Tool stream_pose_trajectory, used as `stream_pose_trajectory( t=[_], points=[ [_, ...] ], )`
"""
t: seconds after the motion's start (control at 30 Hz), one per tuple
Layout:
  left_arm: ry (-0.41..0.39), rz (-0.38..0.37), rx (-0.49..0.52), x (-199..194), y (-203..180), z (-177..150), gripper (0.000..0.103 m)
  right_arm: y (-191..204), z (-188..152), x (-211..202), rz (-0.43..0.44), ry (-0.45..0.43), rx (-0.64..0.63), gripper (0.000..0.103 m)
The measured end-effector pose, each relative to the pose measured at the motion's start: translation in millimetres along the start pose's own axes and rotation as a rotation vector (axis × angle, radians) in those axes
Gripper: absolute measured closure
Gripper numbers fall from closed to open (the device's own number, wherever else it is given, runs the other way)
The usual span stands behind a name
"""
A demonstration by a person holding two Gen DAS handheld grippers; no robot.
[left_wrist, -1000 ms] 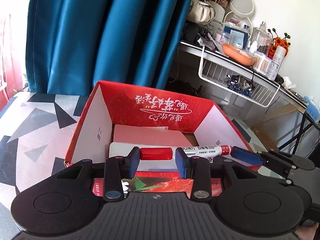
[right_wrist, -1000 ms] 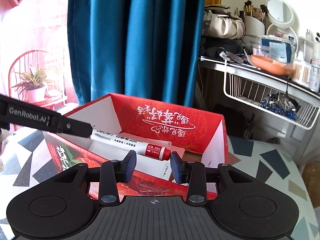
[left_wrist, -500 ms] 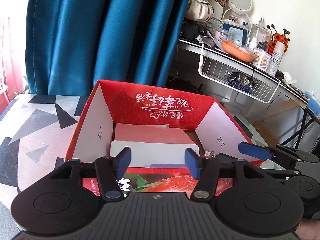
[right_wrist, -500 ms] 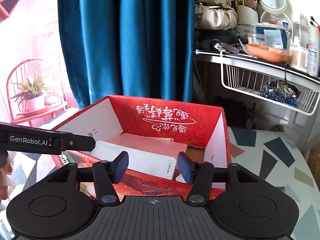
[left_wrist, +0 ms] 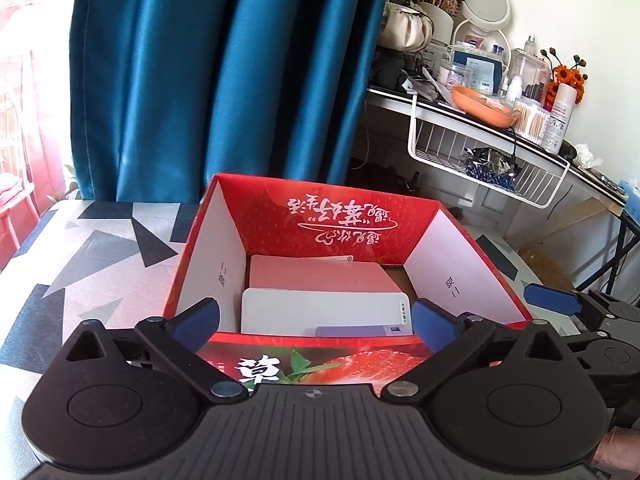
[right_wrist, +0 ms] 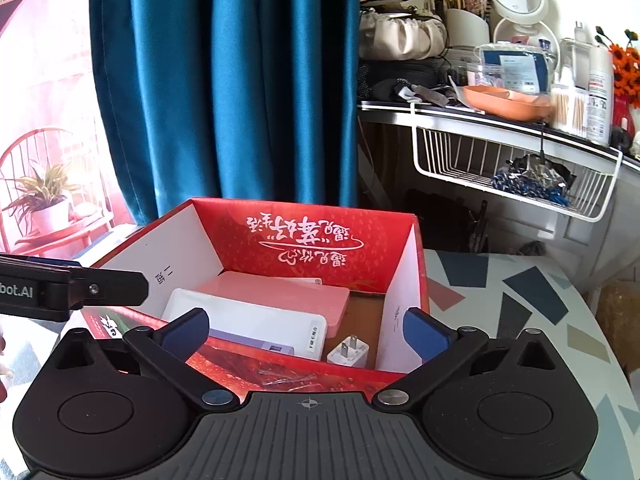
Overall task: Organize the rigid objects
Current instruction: 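Move the left tool to the black checkered pen and grasp it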
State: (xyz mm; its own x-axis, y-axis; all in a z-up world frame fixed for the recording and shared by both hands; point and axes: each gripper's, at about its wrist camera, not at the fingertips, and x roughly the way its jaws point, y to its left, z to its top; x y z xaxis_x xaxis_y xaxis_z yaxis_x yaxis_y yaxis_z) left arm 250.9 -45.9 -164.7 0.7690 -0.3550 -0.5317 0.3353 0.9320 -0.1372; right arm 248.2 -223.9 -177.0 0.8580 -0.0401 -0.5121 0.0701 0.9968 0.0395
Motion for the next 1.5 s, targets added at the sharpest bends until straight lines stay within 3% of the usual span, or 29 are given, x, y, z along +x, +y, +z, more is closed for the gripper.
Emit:
stream_pose_trajectory(
  t=[0.2,0.4,0.63,0.7,0.83,0.97,1.1,1.2,1.43,1.5],
  points=[
    [-0.005,0.003,-0.033,-15.5,11.0,-12.4,0.0,-4.2,-8.7,-15.1,-0.011,-0.045,0.037,0.0],
    [0.052,-0.009,-0.06,-19.0,22.2,-42.4,0.0,-0.6,-44.2,-38.0,-0.006,-0.1,0.046,0.0],
    [0.149,-0.022,-0.083,9.9,29.5,-67.0,0.002,9.6,-89.0,-14.5,0.043,0.041,0.041,0.001],
    [0.165,-0.03,-0.09,19.8,31.1,-70.8,0.008,11.4,-94.0,-1.2,0.068,0.085,0.032,0.002],
    [0.196,-0.054,-0.097,38.8,32.8,-77.0,0.021,15.2,-98.5,24.4,0.086,0.154,0.02,0.011],
    [0.212,-0.082,-0.077,54.6,31.9,-81.9,0.039,18.0,-100.9,40.1,0.111,0.188,0.031,0.026],
    [0.228,-0.101,-0.083,65.4,31.8,-85.4,0.046,22.4,-101.1,47.6,0.123,0.203,0.028,0.034],
    [0.24,-0.104,-0.095,69.9,32.8,-89.0,0.048,21.3,-100.3,52.8,0.136,0.214,0.033,0.042],
    [0.218,-0.107,-0.082,72.1,29.2,-89.9,0.048,24.6,-100.4,58.1,0.163,0.222,0.025,0.045],
    [0.216,-0.114,-0.08,73.2,26.7,-90.3,0.049,26.6,-100.0,59.0,0.171,0.223,0.021,0.052]
  ],
)
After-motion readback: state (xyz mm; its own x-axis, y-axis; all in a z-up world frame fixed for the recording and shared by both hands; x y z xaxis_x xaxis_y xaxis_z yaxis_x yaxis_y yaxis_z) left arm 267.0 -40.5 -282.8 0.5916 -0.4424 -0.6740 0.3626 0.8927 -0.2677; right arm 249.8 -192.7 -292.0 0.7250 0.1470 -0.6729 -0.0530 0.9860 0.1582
